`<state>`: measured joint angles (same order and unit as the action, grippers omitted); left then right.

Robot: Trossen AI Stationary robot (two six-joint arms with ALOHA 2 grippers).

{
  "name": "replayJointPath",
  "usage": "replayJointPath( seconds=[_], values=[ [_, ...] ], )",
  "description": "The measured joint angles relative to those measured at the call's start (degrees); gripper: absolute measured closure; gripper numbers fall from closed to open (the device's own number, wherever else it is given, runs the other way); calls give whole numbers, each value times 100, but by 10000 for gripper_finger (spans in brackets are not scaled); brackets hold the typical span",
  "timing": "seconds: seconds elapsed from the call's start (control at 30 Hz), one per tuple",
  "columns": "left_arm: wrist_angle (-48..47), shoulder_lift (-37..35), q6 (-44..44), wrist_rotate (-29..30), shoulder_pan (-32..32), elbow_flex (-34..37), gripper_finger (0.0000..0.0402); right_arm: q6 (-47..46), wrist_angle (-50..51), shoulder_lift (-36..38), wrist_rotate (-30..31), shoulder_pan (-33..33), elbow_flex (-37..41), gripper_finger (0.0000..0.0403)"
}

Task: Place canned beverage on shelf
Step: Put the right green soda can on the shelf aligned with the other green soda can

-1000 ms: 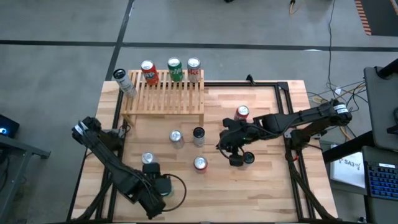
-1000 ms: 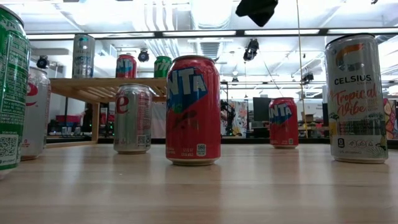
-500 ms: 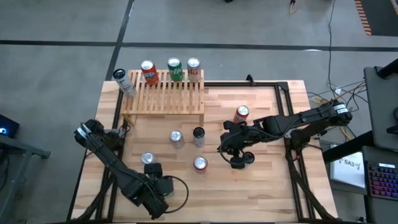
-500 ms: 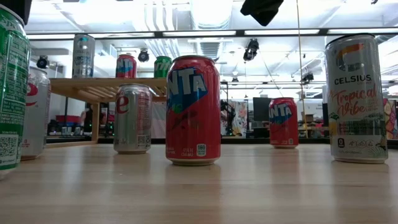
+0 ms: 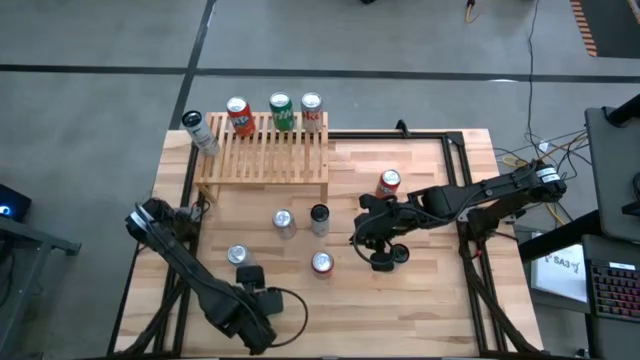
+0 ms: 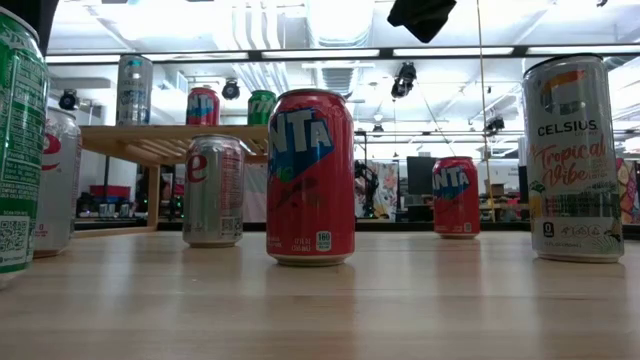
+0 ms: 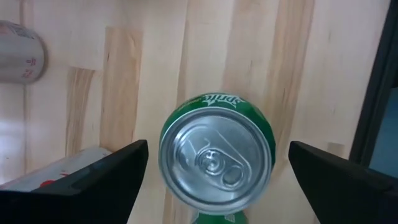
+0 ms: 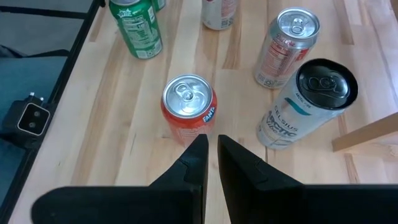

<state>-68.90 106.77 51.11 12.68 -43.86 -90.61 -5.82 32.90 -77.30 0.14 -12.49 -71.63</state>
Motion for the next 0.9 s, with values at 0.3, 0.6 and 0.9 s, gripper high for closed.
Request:
replayJointPath(
  seconds=[0.3, 0.6, 0.9],
  values=[
    [65, 231, 5, 37, 0, 1, 38, 0, -5, 0, 0, 0, 19, 376],
    [188, 344, -24, 49, 2, 0, 105, 0, -12, 2, -2, 0, 72, 376],
    [-340, 318, -113, -30, 2, -312, 114, 0, -10, 2, -4, 0, 72, 376]
  ],
)
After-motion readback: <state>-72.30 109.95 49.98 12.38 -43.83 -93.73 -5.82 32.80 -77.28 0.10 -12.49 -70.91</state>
